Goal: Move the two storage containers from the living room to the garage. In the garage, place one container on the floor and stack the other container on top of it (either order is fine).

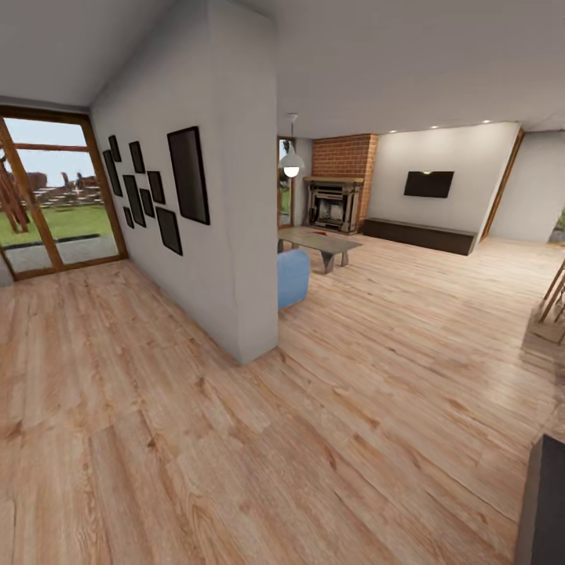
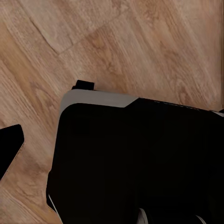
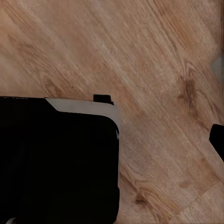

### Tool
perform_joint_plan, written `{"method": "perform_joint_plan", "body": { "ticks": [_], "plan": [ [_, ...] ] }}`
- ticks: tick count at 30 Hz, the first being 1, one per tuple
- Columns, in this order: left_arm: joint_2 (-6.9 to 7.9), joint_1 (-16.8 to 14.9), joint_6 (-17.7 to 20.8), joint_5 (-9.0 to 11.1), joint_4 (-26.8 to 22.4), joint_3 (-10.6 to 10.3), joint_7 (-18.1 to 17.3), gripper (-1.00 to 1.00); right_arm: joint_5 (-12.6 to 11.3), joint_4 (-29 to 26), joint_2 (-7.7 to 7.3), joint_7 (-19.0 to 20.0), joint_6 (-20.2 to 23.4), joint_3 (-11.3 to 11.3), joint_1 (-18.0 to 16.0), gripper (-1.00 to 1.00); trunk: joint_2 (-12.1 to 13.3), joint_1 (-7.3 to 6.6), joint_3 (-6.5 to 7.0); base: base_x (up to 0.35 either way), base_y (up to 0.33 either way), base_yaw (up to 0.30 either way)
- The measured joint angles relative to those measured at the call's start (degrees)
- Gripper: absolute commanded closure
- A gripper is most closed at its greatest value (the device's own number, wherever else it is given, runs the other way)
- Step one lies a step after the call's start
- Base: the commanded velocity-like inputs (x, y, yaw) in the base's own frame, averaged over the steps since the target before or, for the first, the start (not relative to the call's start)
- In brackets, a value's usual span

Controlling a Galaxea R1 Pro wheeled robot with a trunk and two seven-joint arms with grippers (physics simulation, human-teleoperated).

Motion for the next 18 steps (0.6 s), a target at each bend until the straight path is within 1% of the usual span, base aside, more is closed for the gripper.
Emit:
{"method": "perform_joint_plan", "body": {
  "ticks": [3,5,18],
  "plan": [
    [0.0,0.0,0.0,0.0,0.0,0.0,0.0,-1.0,0.0,0.0,0.0,0.0,0.0,0.0,0.0,-1.0,0.0,0.0,0.08,0.323,0.0,-0.233],
    [0.0,0.0,0.0,0.0,0.0,0.0,0.0,-1.0,0.0,0.0,0.04,0.0,0.0,0.0,0.0,-1.0,0.0,0.0,0.12,0.323,0.0,-0.109],
    [0.0,0.0,0.0,0.0,0.0,0.0,0.0,-1.0,0.0,0.0,0.01,0.0,0.0,0.0,0.0,-1.0,0.0,0.0,0.16,0.323,0.0,-0.012]
  ]
}}
